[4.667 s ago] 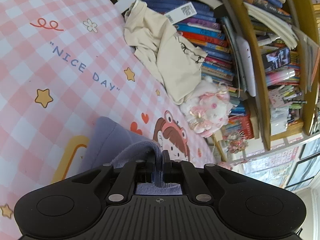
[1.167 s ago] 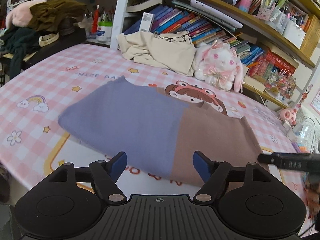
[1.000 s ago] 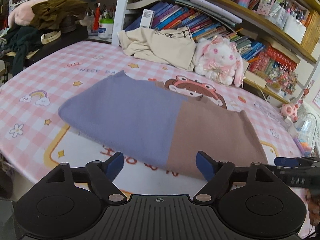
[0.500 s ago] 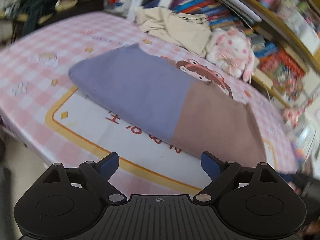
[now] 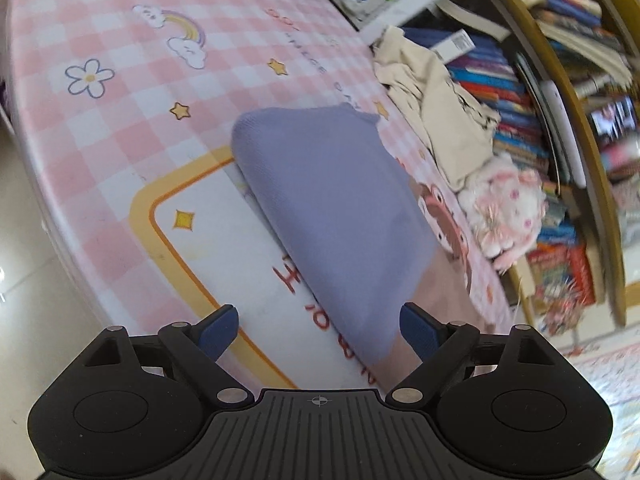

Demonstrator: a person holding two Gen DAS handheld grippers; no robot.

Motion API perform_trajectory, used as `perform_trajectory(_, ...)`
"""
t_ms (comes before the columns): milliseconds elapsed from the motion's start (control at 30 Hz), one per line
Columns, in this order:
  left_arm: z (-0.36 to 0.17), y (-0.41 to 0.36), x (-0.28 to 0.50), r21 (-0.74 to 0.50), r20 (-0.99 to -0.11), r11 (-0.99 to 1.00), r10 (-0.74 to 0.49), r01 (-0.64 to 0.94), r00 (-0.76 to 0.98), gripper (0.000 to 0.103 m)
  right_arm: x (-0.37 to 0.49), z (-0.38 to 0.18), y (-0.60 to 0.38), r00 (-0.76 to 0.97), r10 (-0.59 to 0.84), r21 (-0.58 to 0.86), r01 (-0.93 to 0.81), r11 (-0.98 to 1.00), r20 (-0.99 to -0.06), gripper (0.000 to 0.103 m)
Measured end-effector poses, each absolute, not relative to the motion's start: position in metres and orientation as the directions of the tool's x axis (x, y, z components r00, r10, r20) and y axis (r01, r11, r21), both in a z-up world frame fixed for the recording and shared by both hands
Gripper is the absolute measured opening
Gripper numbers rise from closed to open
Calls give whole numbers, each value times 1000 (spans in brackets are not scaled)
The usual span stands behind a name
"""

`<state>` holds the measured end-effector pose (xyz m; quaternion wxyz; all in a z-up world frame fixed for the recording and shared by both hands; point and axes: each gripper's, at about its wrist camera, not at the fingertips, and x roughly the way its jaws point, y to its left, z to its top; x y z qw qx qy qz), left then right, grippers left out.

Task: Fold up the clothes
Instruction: 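Grasp the lavender half edge with the left gripper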

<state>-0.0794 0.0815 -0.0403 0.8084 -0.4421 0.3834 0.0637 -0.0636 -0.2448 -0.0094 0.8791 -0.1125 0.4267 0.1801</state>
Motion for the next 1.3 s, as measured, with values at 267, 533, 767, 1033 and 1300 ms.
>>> perform_trajectory(267, -56, 121, -66, -762, -620, 419, -253, -494, 742, 82, -62, -9, -227, 582, 171, -65, -363, 930, -795, 86)
perform_trajectory(533, -74, 145, -50, -799, -589, 319, -248, -509, 769, 56, -61, -6, -215, 602, 124, -102, -327, 940, -789, 86)
perform_trajectory(767, -75, 147, -30, -810, -571, 321, -240, -491, 785, 57, -63, -5, -205, 610, 70, -159, -313, 936, -790, 86)
perform_trajectory(1033, -68, 135, -15, -727, -635, 458, -163, -512, 755, 25, -65, 2, -215, 642, 4, -169, -209, 963, -767, 85)
perform_trajectory(1300, -74, 164, -24, -745, -619, 440, -174, -503, 766, 10, -50, 10, -228, 692, -27, -89, -54, 995, -722, 83)
